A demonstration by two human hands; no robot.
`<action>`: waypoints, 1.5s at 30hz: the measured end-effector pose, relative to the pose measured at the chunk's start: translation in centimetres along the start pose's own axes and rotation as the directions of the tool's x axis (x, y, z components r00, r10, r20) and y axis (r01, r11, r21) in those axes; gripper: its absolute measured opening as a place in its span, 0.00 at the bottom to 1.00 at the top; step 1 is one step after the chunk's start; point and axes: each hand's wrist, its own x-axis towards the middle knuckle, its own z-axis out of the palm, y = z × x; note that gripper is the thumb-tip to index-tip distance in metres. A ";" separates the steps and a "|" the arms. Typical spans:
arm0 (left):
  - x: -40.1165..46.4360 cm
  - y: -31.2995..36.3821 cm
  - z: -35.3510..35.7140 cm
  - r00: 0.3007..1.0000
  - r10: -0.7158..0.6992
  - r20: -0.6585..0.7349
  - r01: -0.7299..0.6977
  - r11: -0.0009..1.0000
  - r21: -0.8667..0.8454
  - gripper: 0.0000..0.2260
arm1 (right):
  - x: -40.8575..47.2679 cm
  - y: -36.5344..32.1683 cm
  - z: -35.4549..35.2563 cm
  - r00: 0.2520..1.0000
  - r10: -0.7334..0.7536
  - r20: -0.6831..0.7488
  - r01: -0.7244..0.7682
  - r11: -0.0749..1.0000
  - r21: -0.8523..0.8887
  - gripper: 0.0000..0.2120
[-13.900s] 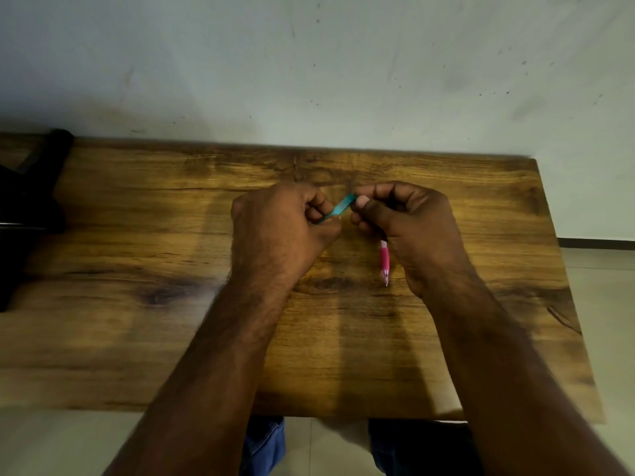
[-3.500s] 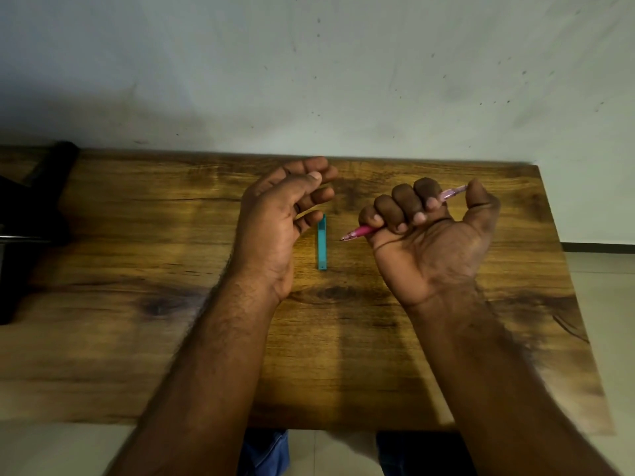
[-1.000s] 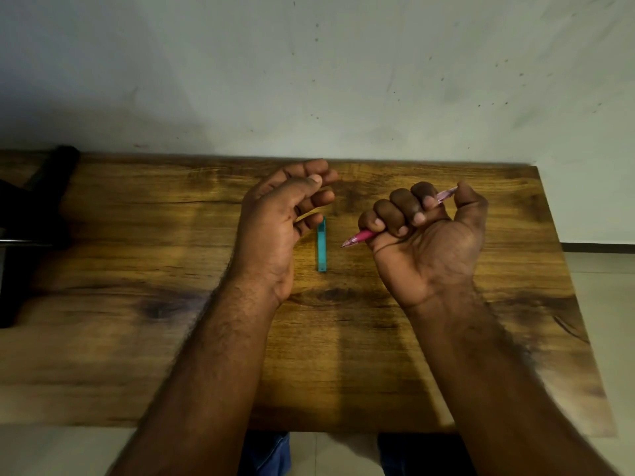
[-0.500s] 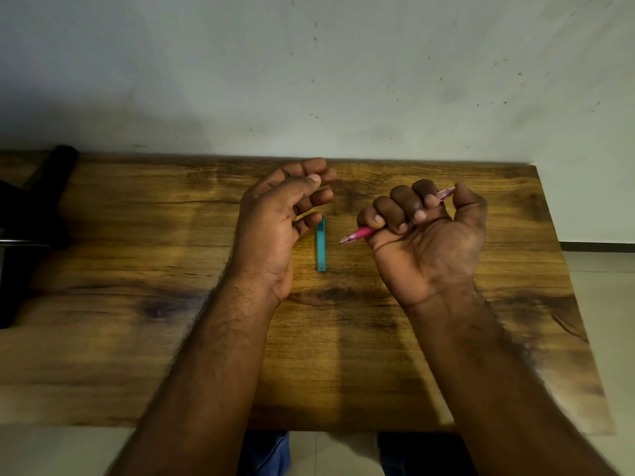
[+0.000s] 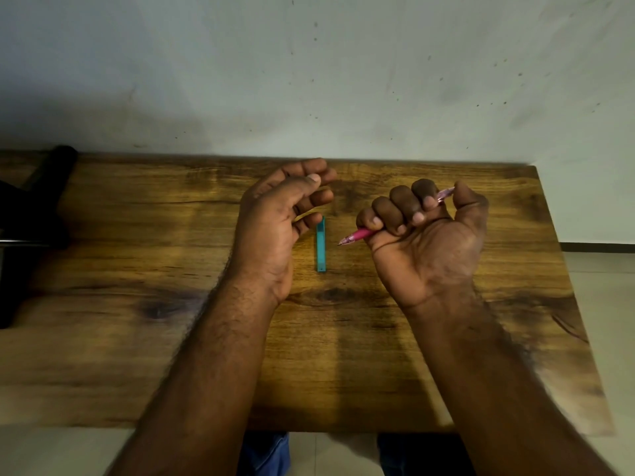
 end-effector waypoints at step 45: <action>-0.2 0.2 0.2 1.000 -0.009 -0.007 0.009 1.000 -0.005 0.10 | 0.0 0.1 0.0 1.000 -0.008 0.022 0.009 1.000 -0.024 0.24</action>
